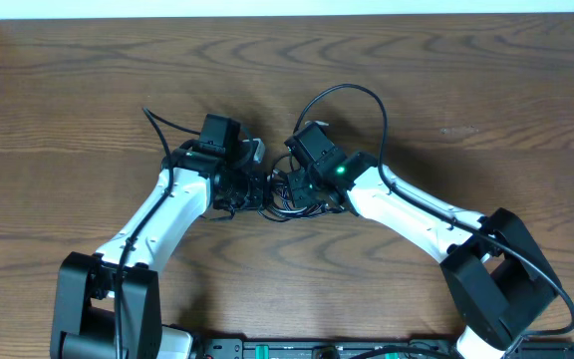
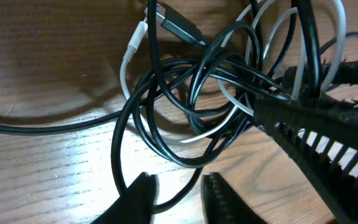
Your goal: Untangle cables
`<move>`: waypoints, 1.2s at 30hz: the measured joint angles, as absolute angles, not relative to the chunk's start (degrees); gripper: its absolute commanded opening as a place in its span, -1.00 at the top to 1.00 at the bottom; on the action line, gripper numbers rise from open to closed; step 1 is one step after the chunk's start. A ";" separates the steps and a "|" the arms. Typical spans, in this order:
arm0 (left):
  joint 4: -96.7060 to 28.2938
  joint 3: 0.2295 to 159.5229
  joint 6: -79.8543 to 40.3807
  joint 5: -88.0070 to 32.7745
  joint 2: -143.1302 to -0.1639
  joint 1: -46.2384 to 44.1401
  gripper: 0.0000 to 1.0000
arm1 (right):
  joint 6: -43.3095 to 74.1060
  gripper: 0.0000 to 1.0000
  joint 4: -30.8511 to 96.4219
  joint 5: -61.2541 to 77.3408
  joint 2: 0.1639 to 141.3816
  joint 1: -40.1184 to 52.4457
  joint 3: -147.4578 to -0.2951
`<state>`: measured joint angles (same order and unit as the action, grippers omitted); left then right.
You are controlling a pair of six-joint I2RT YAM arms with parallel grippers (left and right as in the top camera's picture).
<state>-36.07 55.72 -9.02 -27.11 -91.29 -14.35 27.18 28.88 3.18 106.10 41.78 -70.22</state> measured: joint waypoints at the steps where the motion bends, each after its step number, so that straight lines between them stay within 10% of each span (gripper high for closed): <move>1: -36.12 55.72 -9.08 -27.11 -91.29 -14.35 0.25 | 27.18 0.42 28.84 2.98 106.10 41.78 -70.15; 12: -36.25 55.72 -9.06 -27.14 -91.29 -14.35 -0.01 | 27.38 0.98 27.62 1.85 108.73 41.80 -69.73; 36: -22.83 55.72 -8.75 -31.90 -91.94 -14.35 -0.29 | 34.89 0.98 33.65 3.53 108.27 31.88 -69.67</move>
